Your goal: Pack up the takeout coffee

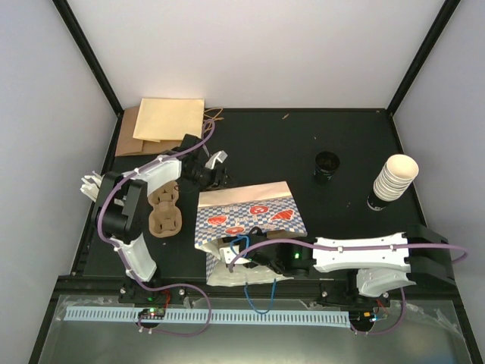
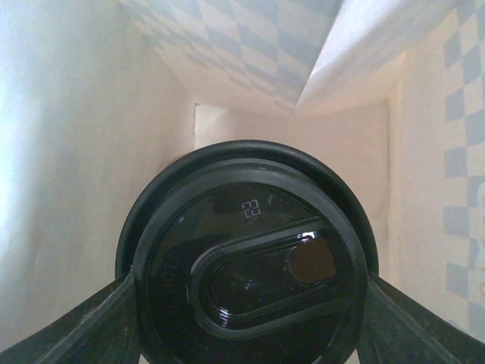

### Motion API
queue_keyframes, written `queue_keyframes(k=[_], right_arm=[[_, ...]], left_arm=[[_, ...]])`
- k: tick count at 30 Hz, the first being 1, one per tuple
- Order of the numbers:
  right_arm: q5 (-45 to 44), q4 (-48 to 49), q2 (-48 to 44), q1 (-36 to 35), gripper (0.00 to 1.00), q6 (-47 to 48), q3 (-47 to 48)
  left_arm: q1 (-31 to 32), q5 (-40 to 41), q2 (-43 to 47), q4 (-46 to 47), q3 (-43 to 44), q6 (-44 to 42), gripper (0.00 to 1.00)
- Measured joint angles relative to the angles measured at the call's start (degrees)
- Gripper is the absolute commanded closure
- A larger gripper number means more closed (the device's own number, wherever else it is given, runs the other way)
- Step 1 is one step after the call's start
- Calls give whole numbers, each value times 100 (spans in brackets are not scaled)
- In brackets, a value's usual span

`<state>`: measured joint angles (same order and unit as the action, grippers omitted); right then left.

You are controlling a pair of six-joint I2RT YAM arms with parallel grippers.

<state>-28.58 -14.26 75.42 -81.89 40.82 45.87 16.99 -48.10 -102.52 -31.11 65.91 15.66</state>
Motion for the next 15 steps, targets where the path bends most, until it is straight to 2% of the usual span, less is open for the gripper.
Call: queue_keyframes(k=[15], right_arm=[[-74,72,376,0,50,-42,9]], left_arm=[[35,-120,219,168,-238,66,46]])
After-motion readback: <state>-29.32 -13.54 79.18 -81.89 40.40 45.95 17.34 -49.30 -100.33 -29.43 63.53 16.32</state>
